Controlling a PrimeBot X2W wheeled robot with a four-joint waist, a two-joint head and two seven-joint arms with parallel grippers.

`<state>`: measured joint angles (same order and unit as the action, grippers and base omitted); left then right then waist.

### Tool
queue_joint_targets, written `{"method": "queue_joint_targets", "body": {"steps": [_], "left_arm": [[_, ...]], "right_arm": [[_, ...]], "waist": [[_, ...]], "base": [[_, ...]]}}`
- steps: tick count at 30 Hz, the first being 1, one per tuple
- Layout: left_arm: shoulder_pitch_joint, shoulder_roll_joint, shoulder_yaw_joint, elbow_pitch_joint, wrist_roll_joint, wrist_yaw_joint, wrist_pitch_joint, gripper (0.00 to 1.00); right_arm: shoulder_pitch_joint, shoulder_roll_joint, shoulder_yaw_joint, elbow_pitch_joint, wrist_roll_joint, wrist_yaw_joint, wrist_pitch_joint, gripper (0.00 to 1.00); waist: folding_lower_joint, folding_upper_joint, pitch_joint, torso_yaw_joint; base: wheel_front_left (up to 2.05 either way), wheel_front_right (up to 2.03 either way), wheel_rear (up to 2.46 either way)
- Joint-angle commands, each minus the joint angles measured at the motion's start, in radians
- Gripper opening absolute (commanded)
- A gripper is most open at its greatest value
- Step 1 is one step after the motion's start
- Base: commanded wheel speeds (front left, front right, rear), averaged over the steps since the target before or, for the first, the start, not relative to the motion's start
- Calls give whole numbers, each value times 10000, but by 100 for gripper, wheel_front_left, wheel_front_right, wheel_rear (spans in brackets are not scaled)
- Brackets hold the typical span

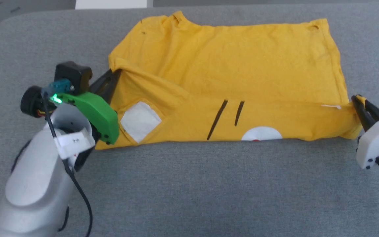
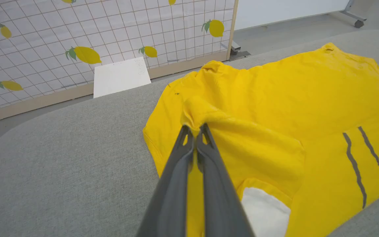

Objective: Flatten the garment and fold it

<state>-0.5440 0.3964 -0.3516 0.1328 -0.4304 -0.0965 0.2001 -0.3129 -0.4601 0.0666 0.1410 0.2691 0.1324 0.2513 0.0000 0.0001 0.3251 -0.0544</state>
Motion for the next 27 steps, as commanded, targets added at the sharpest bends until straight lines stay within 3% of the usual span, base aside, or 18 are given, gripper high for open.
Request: {"method": "queue_joint_targets", "body": {"steps": [1,7,13,19,20,21,22,23,24,27], "left_arm": [[-315,114,14,214,-186,-71,116,0],[-855,375,-18,1386,-547,-161,940,0],[-786,384,-70,2405,-1170,-89,2491,0],[-432,102,-22,2557,-2056,53,3845,0],[-382,69,56,2453,-2107,137,3754,8],[-333,42,119,2364,-2107,211,3597,68],[-258,7,200,2246,-2075,303,3310,100],[-188,-25,260,2139,-2009,380,2999,100],[-87,-71,349,1972,-1878,516,2510,100],[301,-270,667,1492,-1518,983,954,100]], "right_arm": [[-336,-76,86,237,126,-17,74,0],[-1381,-317,634,1214,462,-17,354,0],[-2294,-528,1427,2024,1199,-17,1035,0],[-2713,-583,1844,2532,2393,-17,2635,0],[-2734,-594,1805,2581,2499,-17,2830,0],[-2736,-586,1751,2596,2568,-17,2927,0],[-2732,-558,1631,2599,2610,-17,2946,14],[-2709,-543,1575,2560,2600,-17,2904,49],[-2648,-520,1478,2511,2565,-17,2803,100],[-2368,-413,1183,2225,2402,-17,2232,100]], "waist": [[0,-1,491,-173],[0,-1,1039,-257],[0,-1,1418,-245],[0,-1,1475,-153],[0,-1,1442,-127],[0,-1,1401,-107],[0,-1,1341,-86],[0,-1,1273,-64],[0,-1,1167,-40],[0,-1,818,19]], "base": [[0,0,0],[0,0,0],[0,0,0],[0,0,0],[0,0,0],[0,0,0],[0,0,0],[0,0,0],[0,0,0],[0,0,0]]}}
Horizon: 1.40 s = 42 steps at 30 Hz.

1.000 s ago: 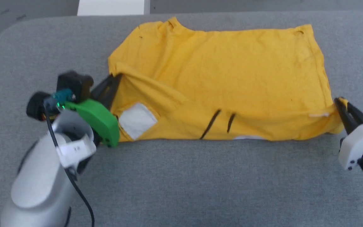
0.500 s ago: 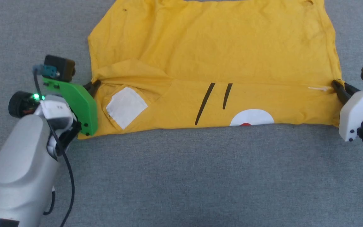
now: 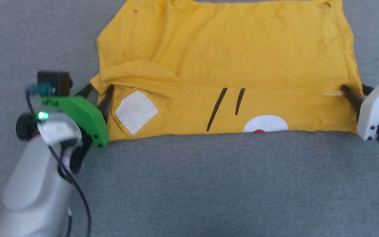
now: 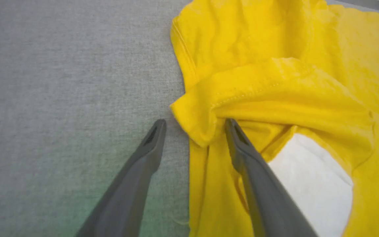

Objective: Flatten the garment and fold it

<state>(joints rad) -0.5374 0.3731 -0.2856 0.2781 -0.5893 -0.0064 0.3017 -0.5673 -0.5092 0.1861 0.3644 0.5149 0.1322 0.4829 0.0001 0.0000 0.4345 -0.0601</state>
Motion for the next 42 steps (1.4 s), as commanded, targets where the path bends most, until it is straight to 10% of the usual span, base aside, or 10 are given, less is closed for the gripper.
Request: {"method": "queue_joint_targets", "body": {"steps": [1,11,29,32,42], "left_arm": [[435,-105,87,-154,269,284,-662,100],[2745,-1089,438,-1252,816,1824,-3421,100],[3370,-1299,729,-140,-322,3472,171,100],[3428,-1217,560,-165,-541,3333,881,0],[3390,-1140,294,-584,-504,3022,851,0]], "right_arm": [[333,130,-132,-170,-163,-15,-417,100],[2610,1252,-1593,-1927,-1040,-15,-3434,100],[4296,3483,-2645,-3507,-2458,-15,-5720,100],[4281,3492,-2578,-3472,-2517,-15,-5713,100],[3404,3884,-3711,-2285,-2844,-15,-4427,100]], "waist": [[-1,0,-443,100],[-1,0,-1562,220],[-1,0,-1730,-626],[-1,0,-1711,-703],[-1,0,-1572,-488]], "base": [[0,0,0],[0,0,0],[0,0,0],[0,0,0],[0,0,0]]}}
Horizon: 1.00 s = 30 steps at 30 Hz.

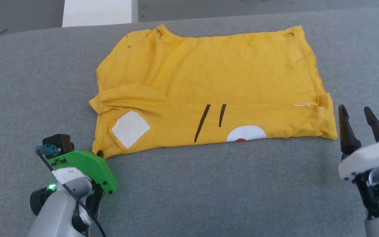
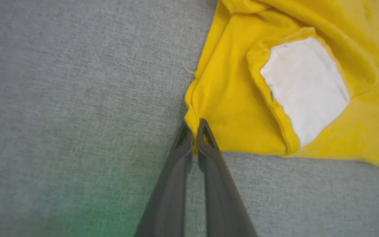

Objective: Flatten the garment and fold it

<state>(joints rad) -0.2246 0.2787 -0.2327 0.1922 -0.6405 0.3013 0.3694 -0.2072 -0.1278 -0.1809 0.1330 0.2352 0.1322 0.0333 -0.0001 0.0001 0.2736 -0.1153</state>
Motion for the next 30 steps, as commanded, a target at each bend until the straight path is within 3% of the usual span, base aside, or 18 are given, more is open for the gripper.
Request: {"method": "queue_joint_targets", "body": {"steps": [1,7,15,16,17,18,20,26,30], "left_arm": [[230,-203,-261,279,16,-80,159,0],[35,-267,-441,287,72,-249,26,0],[-51,-320,-535,376,73,-403,-218,0],[-64,-322,-541,389,71,-419,-242,0],[-87,-321,-551,398,79,-442,-287,0],[-106,-320,-558,402,92,-457,-332,0],[-162,-289,-602,369,187,-539,-539,0],[-372,-148,-583,261,817,-780,-2226,0],[-234,41,-553,-18,1305,-692,-3226,0]], "right_arm": [[-341,166,-221,287,-20,-15,531,100],[-1261,523,-1080,1520,-273,-15,3982,100],[-1599,605,-1494,1544,-1666,-15,7526,99],[-1619,622,-1552,1479,-1689,-15,7797,67],[-1627,637,-1583,1383,-1729,-15,8073,43],[-1630,644,-1583,1286,-1751,-15,8218,32],[-1699,620,-1552,1028,-1778,-15,8165,0],[-1503,526,-1529,544,-1515,-15,6713,0],[-1115,549,-1591,76,-1163,-15,5582,0]], "waist": [[1,-1,52,105],[1,-1,191,401],[1,-1,366,618],[1,-1,386,631],[1,-1,408,643],[1,-1,424,649],[1,-1,456,660],[1,-1,197,653],[1,-1,-198,607]], "base": [[0,0,0],[0,0,0],[0,0,0],[0,0,0],[0,0,0],[0,0,0],[0,0,0],[0,0,0],[0,0,0]]}}
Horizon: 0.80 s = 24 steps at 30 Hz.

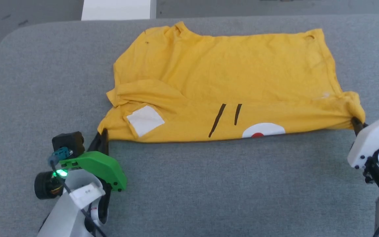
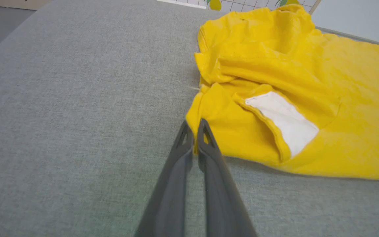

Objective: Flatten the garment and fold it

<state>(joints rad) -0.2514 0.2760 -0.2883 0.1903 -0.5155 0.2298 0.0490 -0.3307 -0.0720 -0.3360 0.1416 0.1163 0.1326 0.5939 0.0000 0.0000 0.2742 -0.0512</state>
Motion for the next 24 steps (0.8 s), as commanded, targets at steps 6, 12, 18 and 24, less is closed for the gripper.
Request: {"method": "queue_joint_targets", "body": {"steps": [6,12,18,24], "left_arm": [[1029,553,-89,-1077,463,525,232,0],[2509,951,-306,-2259,453,1159,1605,0],[3504,980,-516,-2671,47,1333,2486,0],[3520,923,-761,-1933,-228,938,2645,0]], "right_arm": [[1391,59,-190,-1212,417,-19,-202,0],[2947,158,-495,-2356,551,-19,677,0],[4040,211,-841,-2334,856,-19,1279,0],[4208,215,-785,-830,1005,-19,907,0]], "waist": [[0,0,-804,-60],[0,0,-1016,-49],[0,0,-992,12],[0,0,-835,16]], "base": [[0,0,0],[0,0,0],[0,0,0],[0,0,0]]}}
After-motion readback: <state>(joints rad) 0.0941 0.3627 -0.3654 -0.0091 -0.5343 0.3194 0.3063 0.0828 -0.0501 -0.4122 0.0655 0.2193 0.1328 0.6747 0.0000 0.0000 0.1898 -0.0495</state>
